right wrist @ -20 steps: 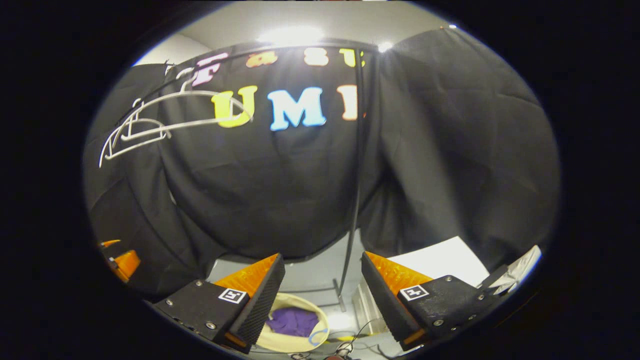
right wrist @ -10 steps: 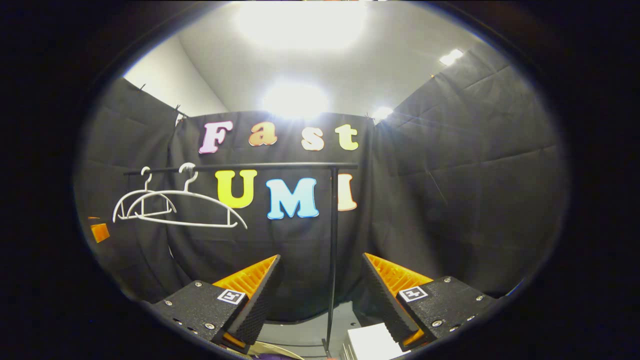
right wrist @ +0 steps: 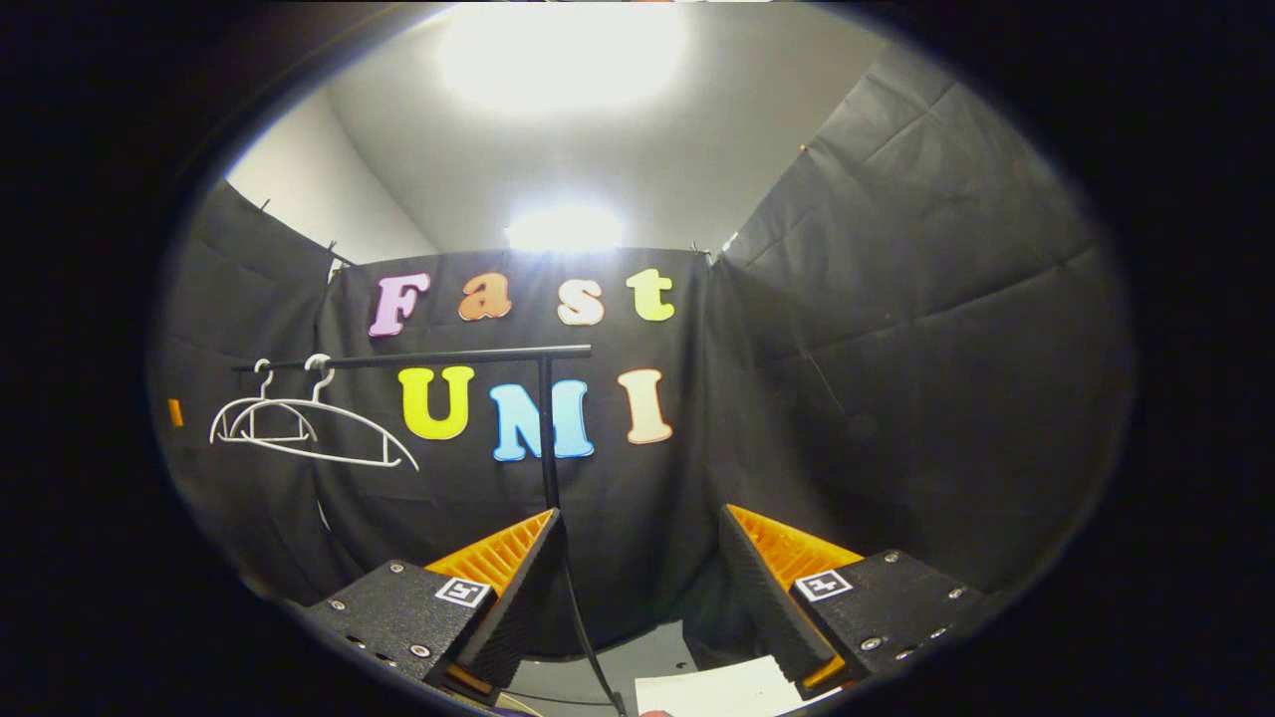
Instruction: Grasp the clothes on the hanger with both hands and then place them into the laundry hamper below.
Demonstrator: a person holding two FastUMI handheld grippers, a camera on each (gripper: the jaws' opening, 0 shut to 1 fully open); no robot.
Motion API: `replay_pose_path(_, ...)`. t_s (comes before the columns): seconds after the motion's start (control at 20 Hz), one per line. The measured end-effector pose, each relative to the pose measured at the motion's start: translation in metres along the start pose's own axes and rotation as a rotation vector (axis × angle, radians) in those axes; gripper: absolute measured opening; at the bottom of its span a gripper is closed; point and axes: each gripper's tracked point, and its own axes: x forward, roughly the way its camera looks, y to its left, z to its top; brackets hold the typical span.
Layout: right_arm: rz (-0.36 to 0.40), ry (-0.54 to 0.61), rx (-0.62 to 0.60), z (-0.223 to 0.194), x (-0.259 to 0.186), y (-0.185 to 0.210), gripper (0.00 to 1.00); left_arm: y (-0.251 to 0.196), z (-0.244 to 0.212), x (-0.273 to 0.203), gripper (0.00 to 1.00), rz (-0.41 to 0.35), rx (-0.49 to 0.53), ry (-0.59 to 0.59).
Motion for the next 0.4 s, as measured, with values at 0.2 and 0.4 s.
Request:
replay_pose_path(0.2,0.126,-0.011,-0.098,-0.013,-0.005,0.0,0.95,-0.003,-0.006,-0.037,1.0,0.114,0.039,-0.058)
replay_pose_path(0.4,0.197,0.017,-0.055,-0.019,-0.018,0.006,0.96,-0.031,-0.011,-0.061,1.0,0.129,0.081,-0.094)
